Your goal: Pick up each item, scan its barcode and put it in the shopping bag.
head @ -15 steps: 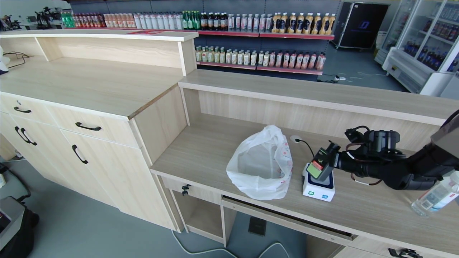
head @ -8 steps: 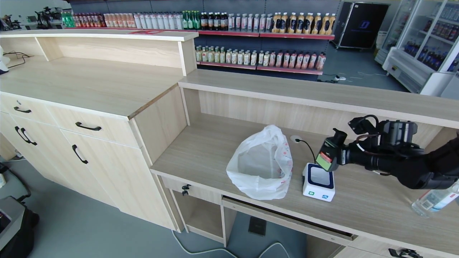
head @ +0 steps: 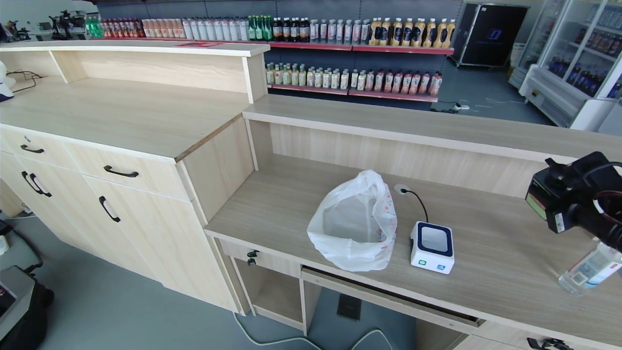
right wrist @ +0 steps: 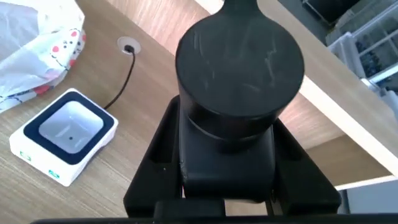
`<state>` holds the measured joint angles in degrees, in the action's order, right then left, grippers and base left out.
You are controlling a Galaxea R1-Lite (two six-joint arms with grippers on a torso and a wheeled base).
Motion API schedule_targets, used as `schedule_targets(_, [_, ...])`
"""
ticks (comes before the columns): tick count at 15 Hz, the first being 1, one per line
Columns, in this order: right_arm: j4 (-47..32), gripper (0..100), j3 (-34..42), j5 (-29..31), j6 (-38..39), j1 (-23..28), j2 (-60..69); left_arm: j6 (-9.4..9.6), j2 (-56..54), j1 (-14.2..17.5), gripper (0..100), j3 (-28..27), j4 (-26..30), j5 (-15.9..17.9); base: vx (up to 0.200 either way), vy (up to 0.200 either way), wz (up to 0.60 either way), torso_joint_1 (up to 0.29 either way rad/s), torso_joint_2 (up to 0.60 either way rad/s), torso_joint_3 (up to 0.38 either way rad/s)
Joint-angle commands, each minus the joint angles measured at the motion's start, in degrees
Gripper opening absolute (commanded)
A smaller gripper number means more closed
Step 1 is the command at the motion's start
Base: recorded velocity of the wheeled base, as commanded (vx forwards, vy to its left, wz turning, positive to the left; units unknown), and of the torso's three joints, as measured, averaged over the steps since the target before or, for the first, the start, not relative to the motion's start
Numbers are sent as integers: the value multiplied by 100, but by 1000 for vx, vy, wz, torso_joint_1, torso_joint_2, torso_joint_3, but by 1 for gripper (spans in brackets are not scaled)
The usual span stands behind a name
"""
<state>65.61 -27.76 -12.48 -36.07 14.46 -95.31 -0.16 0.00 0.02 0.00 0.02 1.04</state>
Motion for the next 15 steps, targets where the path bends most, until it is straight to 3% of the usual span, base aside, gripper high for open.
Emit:
schedule_targets(1, [48,0,-37,176,4,-48,258,-2,9,6,100,0,-2,2,0,0,600,-7,-2,2])
schedule_targets(5, [31,0,-485,756,382,-567,-287,-2,9,6,100,0,-2,2,0,0,600,4,4,1])
schedule_targets(7, [-31,0,-1091,756,1217,-945,-1245,-2,9,6,100,0,-2,2,0,0,0,0,0,0])
schedule_targets(10, [-83,0,-1417,774,1559,-1208,-2194,-2,9,6,100,0,-2,2,0,0,0,0,0,0])
schedule_targets(13, [-409,0,-1540,782,2368,-1709,-2546,-2,9,6,100,0,-2,2,0,0,0,0,0,0])
schedule_targets(15, [-444,0,-1707,774,2386,-1876,-2897,-2,0,6,100,0,-2,2,0,0,0,0,0,0])
